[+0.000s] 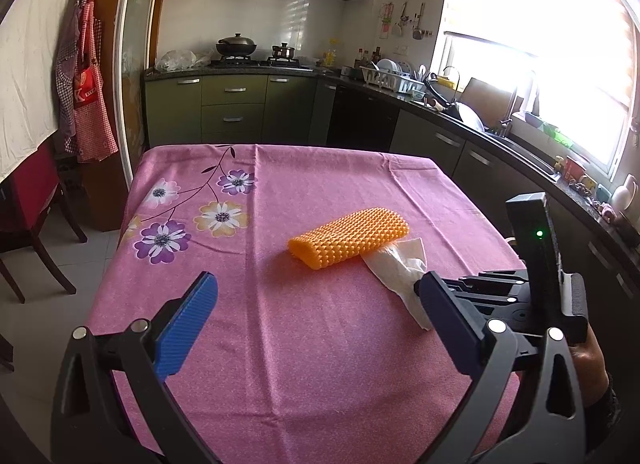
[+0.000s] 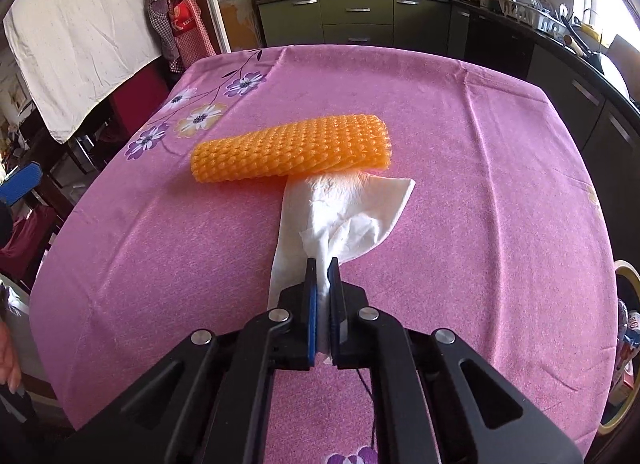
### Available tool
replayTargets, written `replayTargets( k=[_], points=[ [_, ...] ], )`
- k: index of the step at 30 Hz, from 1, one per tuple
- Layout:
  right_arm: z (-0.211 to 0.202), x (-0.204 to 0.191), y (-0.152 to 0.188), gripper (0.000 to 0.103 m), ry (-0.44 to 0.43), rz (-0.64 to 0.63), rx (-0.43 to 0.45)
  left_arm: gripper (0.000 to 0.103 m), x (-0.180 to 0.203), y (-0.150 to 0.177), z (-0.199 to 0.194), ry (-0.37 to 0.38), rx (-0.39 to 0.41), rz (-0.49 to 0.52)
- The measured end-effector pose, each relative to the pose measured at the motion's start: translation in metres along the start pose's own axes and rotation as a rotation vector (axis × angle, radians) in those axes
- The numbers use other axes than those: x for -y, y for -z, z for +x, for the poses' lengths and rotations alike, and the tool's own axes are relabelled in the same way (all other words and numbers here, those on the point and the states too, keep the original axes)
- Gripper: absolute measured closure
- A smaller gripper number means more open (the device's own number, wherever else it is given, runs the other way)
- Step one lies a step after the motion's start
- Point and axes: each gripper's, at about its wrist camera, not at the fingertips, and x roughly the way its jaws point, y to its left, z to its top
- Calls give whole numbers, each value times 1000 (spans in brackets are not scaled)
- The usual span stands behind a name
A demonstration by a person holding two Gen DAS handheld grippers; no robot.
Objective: Collect trash
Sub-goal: 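Lift the tissue and carry it over the bin with the right gripper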
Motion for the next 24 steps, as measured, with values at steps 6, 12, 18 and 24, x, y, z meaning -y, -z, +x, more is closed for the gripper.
replayTargets(
  k=[6, 12, 18, 24],
  points=[
    [-39, 11, 12, 98, -27, 23, 40, 7, 3, -1, 2, 7, 0, 13],
    [-86, 47, 29, 97, 2, 93, 84, 7, 13, -3, 4, 23, -1, 36],
    [-125, 118, 56, 97, 133, 233, 102, 7, 24, -4, 4, 37, 0, 61],
    [-146, 220, 90, 97, 331, 423, 91, 7, 32, -5, 6, 42, -2, 74]
  ],
)
